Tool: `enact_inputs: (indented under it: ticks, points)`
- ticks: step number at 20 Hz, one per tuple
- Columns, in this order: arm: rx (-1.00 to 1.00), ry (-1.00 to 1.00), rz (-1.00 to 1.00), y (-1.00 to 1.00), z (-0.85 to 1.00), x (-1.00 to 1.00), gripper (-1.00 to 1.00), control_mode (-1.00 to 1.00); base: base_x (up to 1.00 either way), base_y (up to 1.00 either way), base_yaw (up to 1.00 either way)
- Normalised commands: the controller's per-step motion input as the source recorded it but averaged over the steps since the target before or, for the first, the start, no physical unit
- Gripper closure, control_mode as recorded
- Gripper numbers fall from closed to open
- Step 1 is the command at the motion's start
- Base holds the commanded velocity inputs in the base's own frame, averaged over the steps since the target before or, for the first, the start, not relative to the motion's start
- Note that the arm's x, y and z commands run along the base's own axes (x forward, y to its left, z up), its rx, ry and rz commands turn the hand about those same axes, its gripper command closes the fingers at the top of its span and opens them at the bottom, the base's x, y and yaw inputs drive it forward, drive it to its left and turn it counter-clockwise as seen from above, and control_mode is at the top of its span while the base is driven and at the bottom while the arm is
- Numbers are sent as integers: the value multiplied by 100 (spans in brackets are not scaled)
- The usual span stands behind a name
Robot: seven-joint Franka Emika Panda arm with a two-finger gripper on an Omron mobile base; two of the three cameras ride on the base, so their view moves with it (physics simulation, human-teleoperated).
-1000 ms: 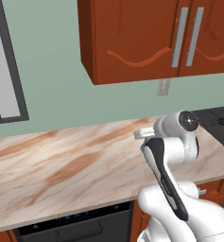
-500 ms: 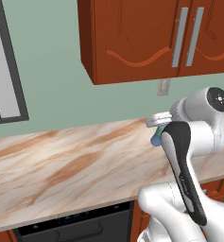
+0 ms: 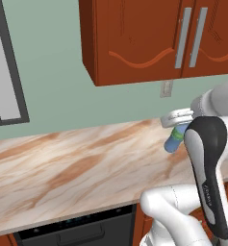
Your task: Move the drinks to the dining counter.
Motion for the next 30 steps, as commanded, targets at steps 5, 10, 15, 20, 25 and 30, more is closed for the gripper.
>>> enact_inputs:
  ticks: [5, 10, 15, 20, 25, 30]
  points:
    - [0, 0, -3, -6, 0, -45, 100, -100, 0, 0, 0]
    - [0, 0, -4, -6, 0, 0, 100, 100, 0, -55, -58]
    - [0, 0, 0, 0, 0, 0, 100, 100, 0, -7, -98]
    - [0, 0, 0, 0, 0, 0, 100, 100, 0, 0, -100]
    - [0, 0, 0, 0, 0, 0, 100, 100, 0, 0, -100]
    - [0, 0, 0, 0, 0, 0, 100, 100, 0, 0, -100]
